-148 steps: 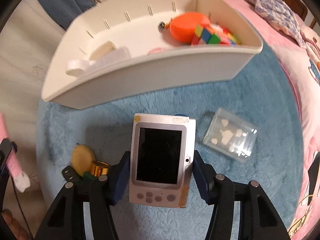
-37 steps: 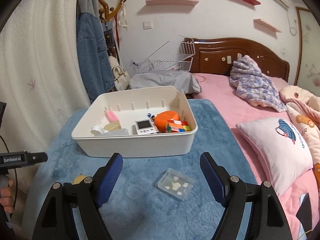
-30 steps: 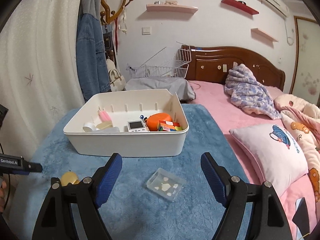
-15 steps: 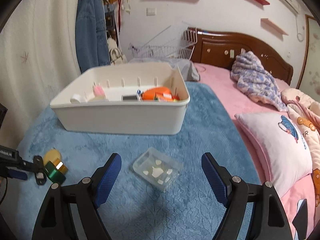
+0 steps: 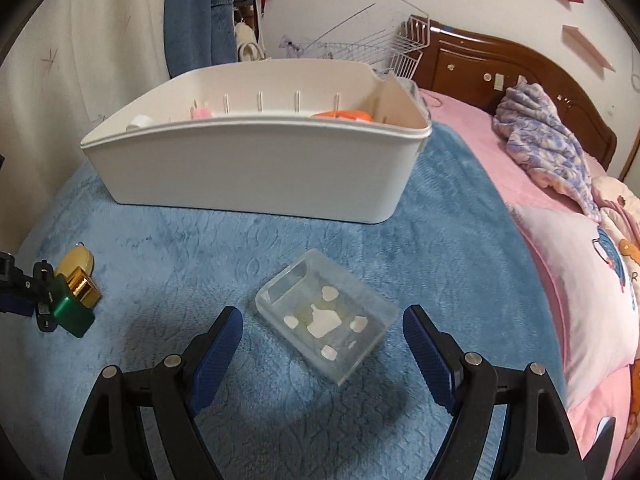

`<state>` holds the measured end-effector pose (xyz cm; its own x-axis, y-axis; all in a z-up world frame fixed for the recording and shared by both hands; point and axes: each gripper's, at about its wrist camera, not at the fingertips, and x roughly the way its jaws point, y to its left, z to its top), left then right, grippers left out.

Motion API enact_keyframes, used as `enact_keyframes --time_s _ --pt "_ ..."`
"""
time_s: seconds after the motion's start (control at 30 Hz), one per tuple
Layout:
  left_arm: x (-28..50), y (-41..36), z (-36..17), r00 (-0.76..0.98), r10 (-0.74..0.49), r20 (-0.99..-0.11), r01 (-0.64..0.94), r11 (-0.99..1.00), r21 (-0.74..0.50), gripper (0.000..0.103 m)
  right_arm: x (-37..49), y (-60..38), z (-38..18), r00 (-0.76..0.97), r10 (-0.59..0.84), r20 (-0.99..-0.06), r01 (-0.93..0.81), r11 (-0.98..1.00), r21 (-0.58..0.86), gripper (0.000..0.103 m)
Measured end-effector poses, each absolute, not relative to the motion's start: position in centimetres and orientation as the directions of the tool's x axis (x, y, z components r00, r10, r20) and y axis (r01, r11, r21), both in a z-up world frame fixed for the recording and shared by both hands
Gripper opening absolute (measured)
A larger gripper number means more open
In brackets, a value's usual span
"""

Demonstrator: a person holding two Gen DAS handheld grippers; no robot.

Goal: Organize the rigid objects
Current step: 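Grasp the clear plastic box with the right tool while the left tool grasps the black plug adapter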

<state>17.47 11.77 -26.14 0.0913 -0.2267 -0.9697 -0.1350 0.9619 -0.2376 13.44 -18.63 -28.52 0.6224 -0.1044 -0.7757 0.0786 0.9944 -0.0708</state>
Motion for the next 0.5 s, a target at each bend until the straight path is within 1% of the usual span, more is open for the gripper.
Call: enact_keyframes --time_s 0.23,0.3,0.37,0.5 --pt "18.8 11.4 -26.1 0.111 -0.203 -0.973 -0.145 0.965 -0.218 0.077 14.5 -18.3 -29.4 0.599 -0.108 -0.794 0.048 0.994 -0.099 0.083" --pt "19.0 11.3 -26.0 0.12 -0.195 -0.973 -0.152 0.965 -0.212 0.071 14.8 -18.4 -29.6 0.595 -0.1 -0.797 0.041 0.995 -0.094 0.083" --pt "19.2 11.2 -26.0 0.122 -0.195 -0.973 -0.161 0.964 -0.213 0.069 15.1 -18.5 -29.7 0.593 -0.091 -0.8 0.039 0.996 -0.085 0.083" --pt "19.5 11.4 -25.8 0.127 -0.211 -0.969 -0.18 0.956 -0.232 0.058 15.7 -18.6 -29.7 0.593 -0.073 -0.802 0.033 0.997 -0.066 0.083"
